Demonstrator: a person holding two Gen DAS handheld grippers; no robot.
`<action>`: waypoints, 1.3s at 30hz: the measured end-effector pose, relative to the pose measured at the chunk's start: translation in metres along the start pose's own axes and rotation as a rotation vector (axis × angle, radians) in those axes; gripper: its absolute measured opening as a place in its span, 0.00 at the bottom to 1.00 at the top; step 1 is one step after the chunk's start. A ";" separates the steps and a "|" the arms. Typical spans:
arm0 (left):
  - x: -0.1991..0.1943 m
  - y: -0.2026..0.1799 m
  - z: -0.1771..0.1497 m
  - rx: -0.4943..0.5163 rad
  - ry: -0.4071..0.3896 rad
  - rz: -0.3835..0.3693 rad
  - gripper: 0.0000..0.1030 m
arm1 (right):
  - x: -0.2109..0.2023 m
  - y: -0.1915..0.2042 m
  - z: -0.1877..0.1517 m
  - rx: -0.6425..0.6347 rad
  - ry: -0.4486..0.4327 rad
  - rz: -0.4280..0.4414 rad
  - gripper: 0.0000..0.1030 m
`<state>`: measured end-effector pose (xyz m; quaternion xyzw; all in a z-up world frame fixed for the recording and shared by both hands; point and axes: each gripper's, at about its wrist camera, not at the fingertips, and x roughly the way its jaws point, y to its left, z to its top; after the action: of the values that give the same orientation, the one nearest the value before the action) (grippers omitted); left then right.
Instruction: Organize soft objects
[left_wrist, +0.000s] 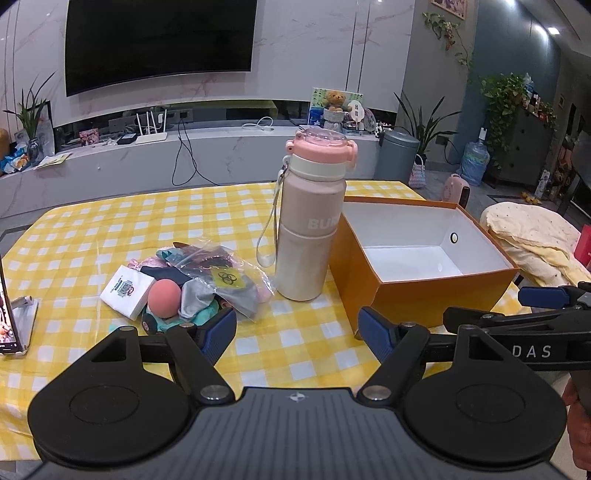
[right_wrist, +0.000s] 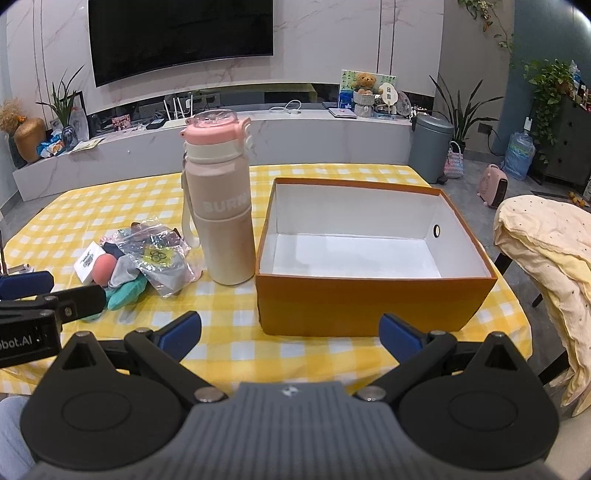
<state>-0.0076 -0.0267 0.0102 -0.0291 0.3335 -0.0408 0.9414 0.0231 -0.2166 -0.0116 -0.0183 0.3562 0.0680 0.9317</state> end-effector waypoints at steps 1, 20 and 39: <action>0.000 0.000 0.000 0.000 0.001 0.000 0.86 | 0.000 0.000 0.000 0.002 0.000 -0.001 0.97; 0.003 0.002 -0.003 -0.002 0.023 -0.011 0.86 | 0.002 0.003 -0.001 -0.008 0.015 -0.006 0.97; 0.003 -0.001 -0.004 -0.002 0.031 -0.017 0.86 | 0.002 0.001 -0.003 0.002 0.014 -0.006 0.97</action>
<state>-0.0076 -0.0283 0.0049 -0.0321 0.3478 -0.0489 0.9358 0.0225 -0.2160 -0.0149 -0.0187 0.3628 0.0646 0.9295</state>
